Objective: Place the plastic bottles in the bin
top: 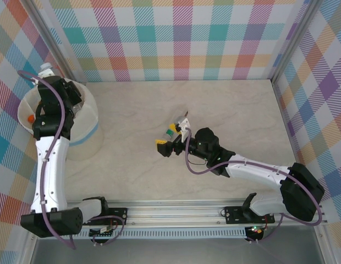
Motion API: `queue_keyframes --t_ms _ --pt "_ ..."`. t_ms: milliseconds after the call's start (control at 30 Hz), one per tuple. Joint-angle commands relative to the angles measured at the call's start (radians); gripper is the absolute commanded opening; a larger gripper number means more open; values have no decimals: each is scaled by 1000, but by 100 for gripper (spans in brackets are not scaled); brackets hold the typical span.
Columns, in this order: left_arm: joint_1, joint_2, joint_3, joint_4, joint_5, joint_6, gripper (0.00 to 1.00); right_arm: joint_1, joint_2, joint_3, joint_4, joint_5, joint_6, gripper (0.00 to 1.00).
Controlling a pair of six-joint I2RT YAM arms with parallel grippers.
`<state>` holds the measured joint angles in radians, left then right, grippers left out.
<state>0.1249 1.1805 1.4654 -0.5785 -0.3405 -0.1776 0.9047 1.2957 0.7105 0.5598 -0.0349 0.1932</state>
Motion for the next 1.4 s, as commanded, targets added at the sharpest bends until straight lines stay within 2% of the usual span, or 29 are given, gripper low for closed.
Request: queue_keyframes --t_ms 0,100,233,267,300,333,467,633,767,967,1133,1367 --pt "57 47 46 -12 42 -82 57 2 -4 23 11 0 -15 100" --pt "75 103 106 -76 50 -144 64 2 -11 21 -5 0 -15 100" --pt "76 123 124 -97 146 -218 88 2 -22 9 -14 20 -13 100" --pt "75 129 127 -93 193 -230 91 2 -24 6 -14 23 -11 100" --pt "73 133 132 -94 228 -242 99 2 -22 6 -14 24 -11 100" --pt "70 138 140 -96 266 -254 100 2 -22 6 -17 24 -12 100" --pt "-4 142 153 -91 340 -267 100 2 -7 14 -18 35 -7 100" --pt "-168 130 129 -41 311 -239 100 2 14 33 -37 82 20 100" --pt "-273 138 77 39 339 -223 100 2 16 34 -47 138 45 100" --pt "-428 244 83 47 286 -154 100 0 -6 13 -66 243 71 100" --pt "-522 364 112 37 295 -113 100 -11 -39 -20 -101 349 130 100" --pt "-573 525 137 32 302 -125 100 -77 -71 -47 -230 378 212 100"
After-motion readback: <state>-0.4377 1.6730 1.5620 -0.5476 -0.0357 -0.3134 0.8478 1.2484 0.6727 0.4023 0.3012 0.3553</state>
